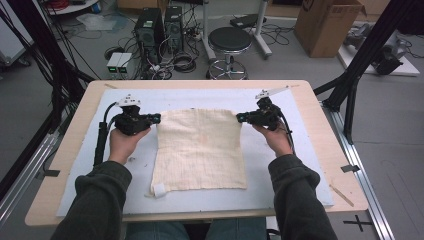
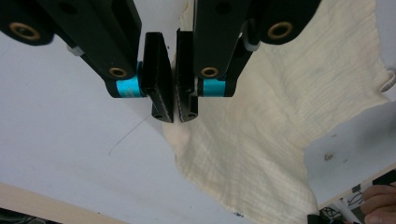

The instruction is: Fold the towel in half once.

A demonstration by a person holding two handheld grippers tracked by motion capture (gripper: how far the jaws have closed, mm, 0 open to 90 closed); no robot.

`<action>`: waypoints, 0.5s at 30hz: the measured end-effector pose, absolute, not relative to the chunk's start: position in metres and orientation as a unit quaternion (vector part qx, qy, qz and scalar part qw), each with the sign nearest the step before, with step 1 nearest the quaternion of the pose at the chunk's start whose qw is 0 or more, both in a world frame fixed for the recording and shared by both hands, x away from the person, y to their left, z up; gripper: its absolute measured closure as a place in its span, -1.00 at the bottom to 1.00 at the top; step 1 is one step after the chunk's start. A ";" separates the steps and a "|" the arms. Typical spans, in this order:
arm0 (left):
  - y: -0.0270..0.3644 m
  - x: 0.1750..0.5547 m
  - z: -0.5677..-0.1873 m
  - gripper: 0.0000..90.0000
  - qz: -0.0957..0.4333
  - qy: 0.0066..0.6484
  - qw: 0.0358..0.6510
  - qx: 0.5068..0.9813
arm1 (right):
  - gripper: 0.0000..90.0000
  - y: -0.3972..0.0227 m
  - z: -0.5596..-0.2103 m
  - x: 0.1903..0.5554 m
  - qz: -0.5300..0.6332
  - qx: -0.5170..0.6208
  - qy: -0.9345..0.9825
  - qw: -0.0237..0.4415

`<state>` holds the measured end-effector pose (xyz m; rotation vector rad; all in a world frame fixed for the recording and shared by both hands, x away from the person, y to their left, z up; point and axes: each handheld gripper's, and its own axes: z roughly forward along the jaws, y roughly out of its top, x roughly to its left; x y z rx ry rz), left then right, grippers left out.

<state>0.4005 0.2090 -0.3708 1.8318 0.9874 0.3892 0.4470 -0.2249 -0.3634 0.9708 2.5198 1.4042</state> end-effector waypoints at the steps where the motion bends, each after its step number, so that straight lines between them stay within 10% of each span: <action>1: 0.210 0.399 -0.372 0.93 0.160 0.406 0.491 0.754 | 0.90 -0.226 -0.364 0.446 0.463 0.318 0.826 0.048; 15: 0.217 0.377 -0.387 0.93 0.141 0.397 0.496 0.760 | 0.90 -0.232 -0.372 0.425 0.475 0.298 0.828 0.029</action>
